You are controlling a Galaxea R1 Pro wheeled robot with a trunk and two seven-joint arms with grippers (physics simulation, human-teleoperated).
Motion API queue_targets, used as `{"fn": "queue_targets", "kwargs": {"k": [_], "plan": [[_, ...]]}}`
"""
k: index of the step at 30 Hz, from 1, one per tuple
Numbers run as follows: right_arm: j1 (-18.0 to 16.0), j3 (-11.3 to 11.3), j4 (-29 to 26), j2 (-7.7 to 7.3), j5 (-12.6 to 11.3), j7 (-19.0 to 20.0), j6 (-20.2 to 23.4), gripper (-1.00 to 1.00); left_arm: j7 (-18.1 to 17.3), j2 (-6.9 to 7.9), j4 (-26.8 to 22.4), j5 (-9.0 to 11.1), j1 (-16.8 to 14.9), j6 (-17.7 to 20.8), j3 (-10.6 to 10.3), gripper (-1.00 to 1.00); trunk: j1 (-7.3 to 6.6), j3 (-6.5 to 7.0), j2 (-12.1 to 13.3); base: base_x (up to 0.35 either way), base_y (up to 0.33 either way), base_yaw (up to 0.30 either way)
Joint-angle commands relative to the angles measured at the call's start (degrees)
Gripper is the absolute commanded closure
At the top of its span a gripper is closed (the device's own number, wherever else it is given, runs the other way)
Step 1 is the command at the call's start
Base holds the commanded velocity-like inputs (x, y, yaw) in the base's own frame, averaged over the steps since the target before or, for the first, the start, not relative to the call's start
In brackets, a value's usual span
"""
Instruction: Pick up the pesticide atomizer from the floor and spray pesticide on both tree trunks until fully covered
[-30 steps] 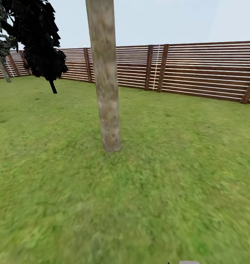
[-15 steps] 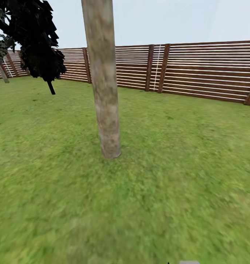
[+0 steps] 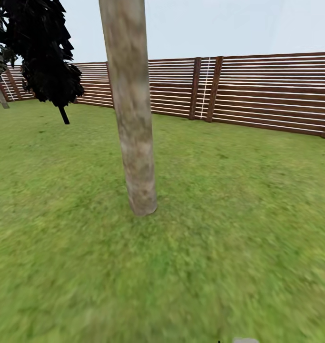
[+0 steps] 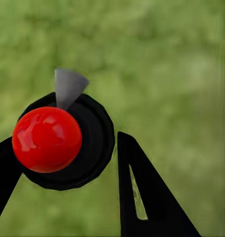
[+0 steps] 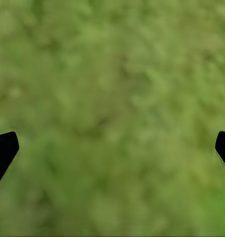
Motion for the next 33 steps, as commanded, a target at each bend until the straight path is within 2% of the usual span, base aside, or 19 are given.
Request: {"fn": "queue_targets", "kwargs": {"k": [1,10,15,23,27,29,31,32,33], "plan": [[0.0,-0.4,0.0,0.02,0.6,-0.3,-0.1,-1.0,0.3,0.0,0.1,-0.5,0.0,-0.2,0.1,1.0,0.03,-0.05,0.0,0.338,0.0,0.0],[0.0,-0.4,0.0,0.07,0.6,-0.3,-0.1,-1.0,0.3,0.04,0.0,-0.5,0.0,-0.2,0.1,1.0,0.03,-0.05,0.0,0.338,0.0,0.0],[0.0,-0.4,0.0,1.17,0.6,-0.2,-0.1,-1.0,0.4,0.09,-0.1,-0.4,0.0,-0.2,0.3,1.0,0.03,-0.05,0.0,0.331,0.0,0.0],[0.0,-0.4,-0.3,0.81,0.8,-0.1,-0.2,-1.0,0.4,0.14,-0.6,-0.5,-0.1,-0.2,-0.1,1.0,0.03,-0.05,0.0,0.031,0.0,0.0],[0.0,-0.4,-5.9,0.8,0.8,-0.1,-0.2,-1.0,0.3,0.48,-0.7,-0.7,-0.4,-0.1,-0.1,1.0,0.03,-0.05,0.0,0.0,0.0,0.0],[0.0,-0.3,-11.8,0.84,0.8,-0.1,-0.2,-1.0,0.3,0.42,-2.9,-2.2,-1.1,0.3,-1.3,1.0,0.03,-0.05,0.0,0.0,0.0,0.0],[0.0,-0.3,-14.9,0.88,1.1,0.0,-0.2,-1.0,0.1,0.19,-6.2,-3.6,-1.9,0.8,-2.7,1.0,0.03,-0.05,0.0,0.0,0.0,0.0],[0.0,-0.2,-15.9,0.88,1.6,0.0,-0.2,-1.0,-0.2,0.17,-7.3,-4.2,-2.2,1.1,-3.4,1.0,0.03,-0.05,0.0,0.0,0.0,0.0],[0.0,0.4,-16.8,0.89,3.9,0.3,-0.2,-1.0,-1.1,0.24,-8.7,-5.1,-2.9,1.9,-4.4,1.0,0.03,-0.05,0.0,0.0,0.0,0.0]]}}
